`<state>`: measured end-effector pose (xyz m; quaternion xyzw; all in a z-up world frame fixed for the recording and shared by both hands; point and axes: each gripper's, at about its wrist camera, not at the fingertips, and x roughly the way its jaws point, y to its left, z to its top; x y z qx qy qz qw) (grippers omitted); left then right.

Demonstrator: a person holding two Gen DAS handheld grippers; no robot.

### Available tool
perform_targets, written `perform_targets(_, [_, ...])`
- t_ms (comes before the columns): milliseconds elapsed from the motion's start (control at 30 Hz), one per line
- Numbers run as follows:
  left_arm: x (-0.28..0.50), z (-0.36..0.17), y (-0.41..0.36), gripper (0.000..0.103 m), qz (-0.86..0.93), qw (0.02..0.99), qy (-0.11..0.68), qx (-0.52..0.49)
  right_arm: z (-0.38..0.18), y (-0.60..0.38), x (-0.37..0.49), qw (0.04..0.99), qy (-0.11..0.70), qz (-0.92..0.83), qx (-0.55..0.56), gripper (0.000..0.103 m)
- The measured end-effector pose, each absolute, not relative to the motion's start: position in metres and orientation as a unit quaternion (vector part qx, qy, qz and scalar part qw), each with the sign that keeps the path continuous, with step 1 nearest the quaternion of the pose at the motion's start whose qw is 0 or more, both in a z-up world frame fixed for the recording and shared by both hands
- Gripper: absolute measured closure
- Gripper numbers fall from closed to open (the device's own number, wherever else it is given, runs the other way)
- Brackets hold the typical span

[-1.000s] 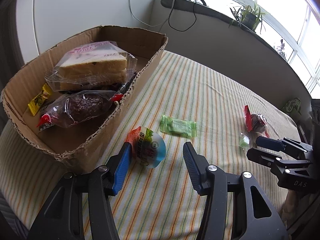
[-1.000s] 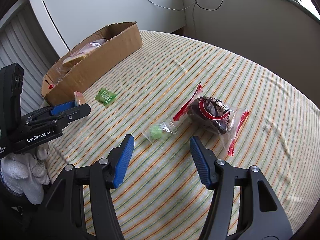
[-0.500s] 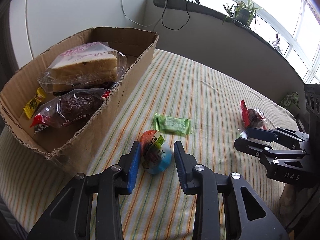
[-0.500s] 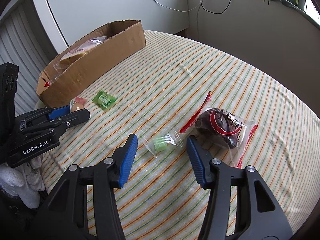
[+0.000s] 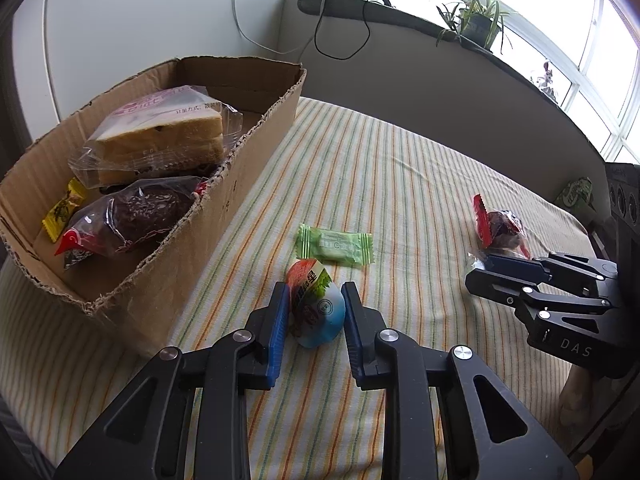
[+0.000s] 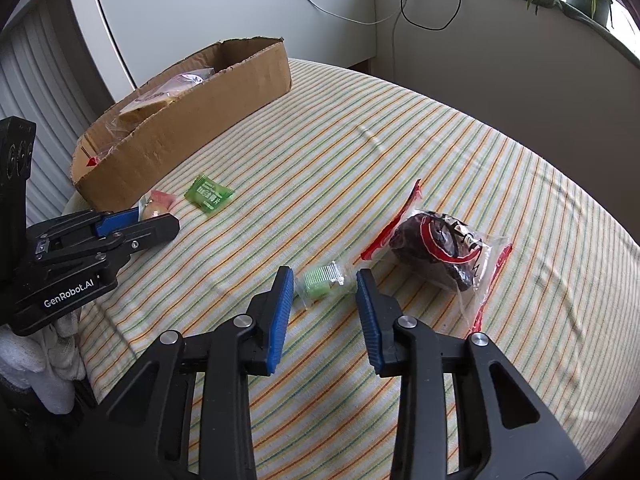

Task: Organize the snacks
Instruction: 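Grasp the blue-and-green jelly cup with the left gripper, then carry the jelly cup into the box and open the left gripper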

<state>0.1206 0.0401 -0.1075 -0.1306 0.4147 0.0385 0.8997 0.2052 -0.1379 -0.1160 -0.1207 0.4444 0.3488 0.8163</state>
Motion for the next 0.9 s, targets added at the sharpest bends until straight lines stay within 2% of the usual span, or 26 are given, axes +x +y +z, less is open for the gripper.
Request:
perform_targets(233, [0.114,-0.104,0.036,0.079,0.024,0.9,0.413,-0.136,-0.111,-0.139,0.199,0.819,0.444,0.343,-0.121,0.076])
perform_targets(900, [0.087,-0.067,0.053,0.08,0.007,0.916,0.369,-0.154,-0.061,-0.137,0.166,0.843,0.413,0.327,-0.112,0.076])
